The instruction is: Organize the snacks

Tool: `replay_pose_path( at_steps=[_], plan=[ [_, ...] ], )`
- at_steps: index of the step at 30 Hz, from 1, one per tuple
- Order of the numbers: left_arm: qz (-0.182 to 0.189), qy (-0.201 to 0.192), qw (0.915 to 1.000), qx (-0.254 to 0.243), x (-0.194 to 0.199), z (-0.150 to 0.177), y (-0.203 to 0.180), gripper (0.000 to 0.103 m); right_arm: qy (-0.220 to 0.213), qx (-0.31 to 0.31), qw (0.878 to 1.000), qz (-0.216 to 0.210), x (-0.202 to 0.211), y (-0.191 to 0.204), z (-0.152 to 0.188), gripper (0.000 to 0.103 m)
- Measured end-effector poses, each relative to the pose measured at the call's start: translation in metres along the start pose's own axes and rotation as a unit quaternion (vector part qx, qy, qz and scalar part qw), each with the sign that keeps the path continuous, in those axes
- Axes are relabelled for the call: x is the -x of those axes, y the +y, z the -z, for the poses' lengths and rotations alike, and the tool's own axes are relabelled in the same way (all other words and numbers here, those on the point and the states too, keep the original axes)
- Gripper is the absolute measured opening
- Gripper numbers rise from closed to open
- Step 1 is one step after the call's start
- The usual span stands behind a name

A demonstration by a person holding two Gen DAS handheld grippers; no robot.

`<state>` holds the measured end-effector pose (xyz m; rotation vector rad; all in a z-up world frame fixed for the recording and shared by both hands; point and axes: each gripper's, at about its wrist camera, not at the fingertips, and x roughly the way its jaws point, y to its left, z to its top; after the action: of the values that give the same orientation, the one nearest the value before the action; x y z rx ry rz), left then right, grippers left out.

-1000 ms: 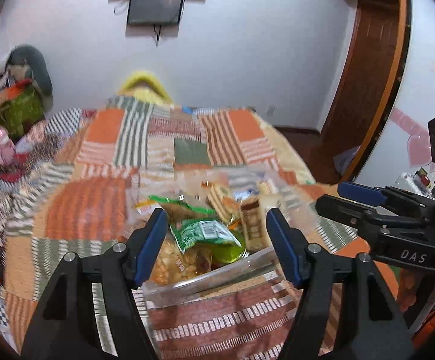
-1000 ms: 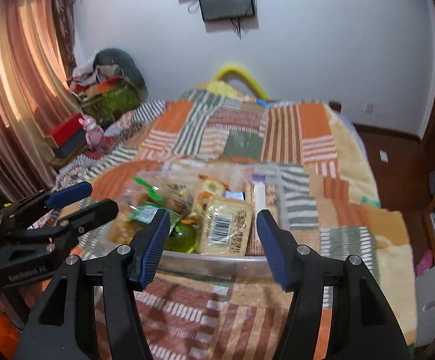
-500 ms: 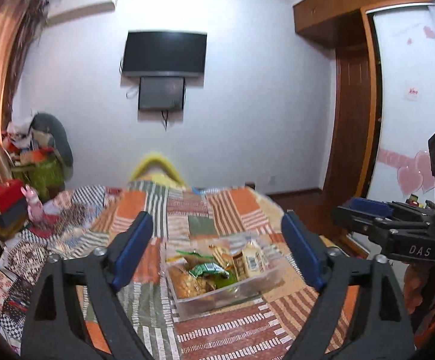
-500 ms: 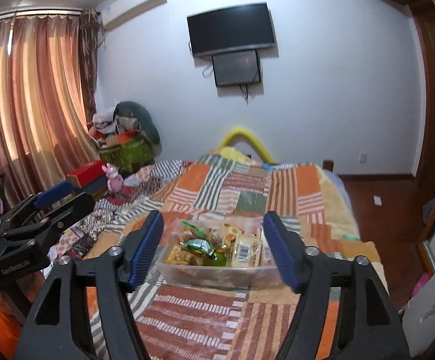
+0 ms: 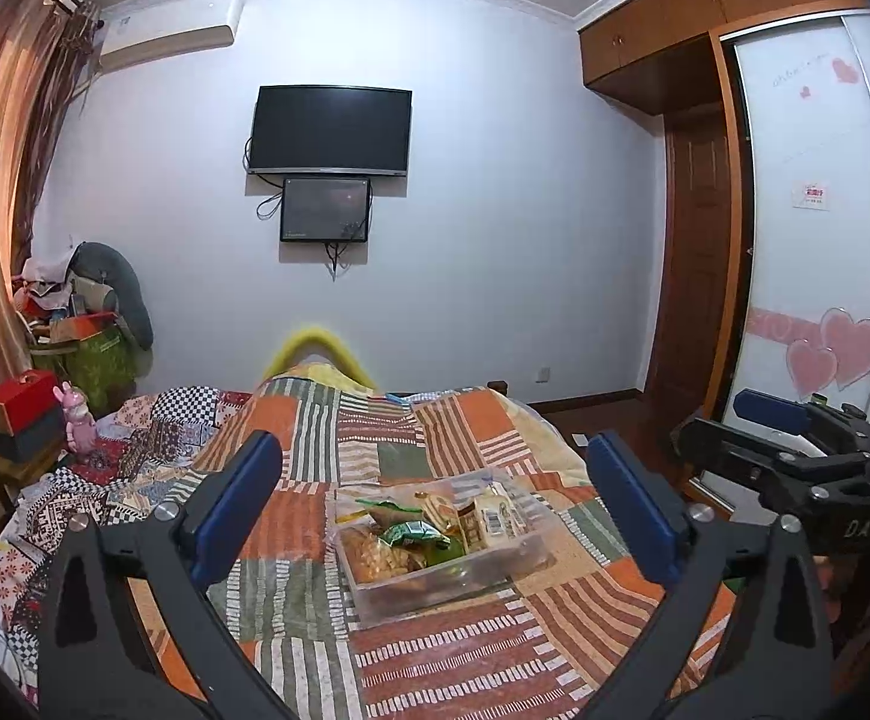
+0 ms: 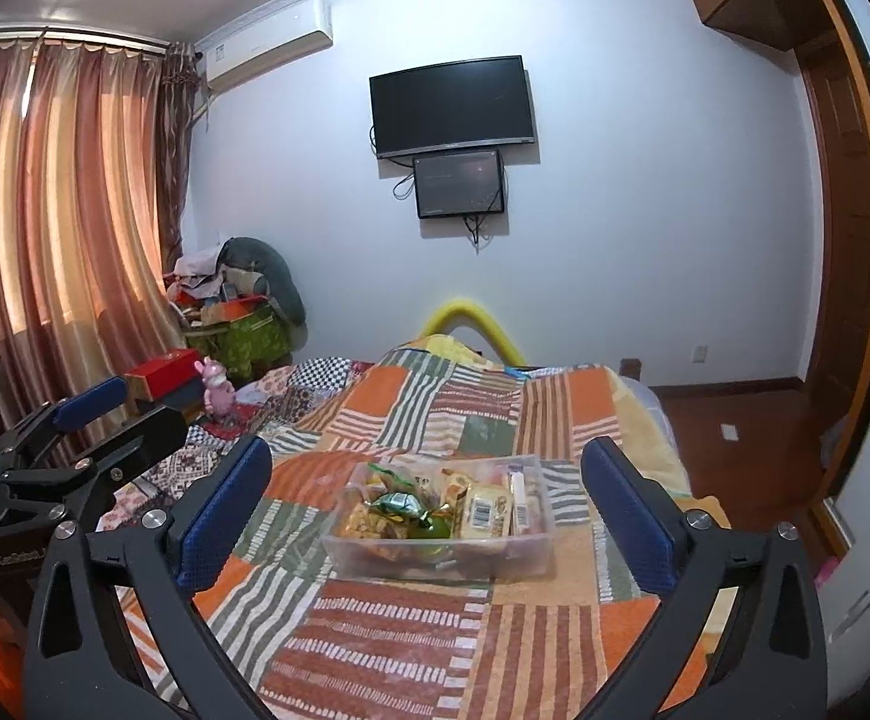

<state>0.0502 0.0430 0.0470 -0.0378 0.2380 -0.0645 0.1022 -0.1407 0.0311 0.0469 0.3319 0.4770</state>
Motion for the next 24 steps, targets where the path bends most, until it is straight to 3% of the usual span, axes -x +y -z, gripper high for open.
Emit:
replay_pose_path(
  at_steps=[24],
  plan=[
    [-0.001,0.0,1.0,0.003,-0.001,0.004,-0.002,0.103,-0.01,0.002,1.0,0.018,0.017,0.003,0.01,0.103]
  ],
)
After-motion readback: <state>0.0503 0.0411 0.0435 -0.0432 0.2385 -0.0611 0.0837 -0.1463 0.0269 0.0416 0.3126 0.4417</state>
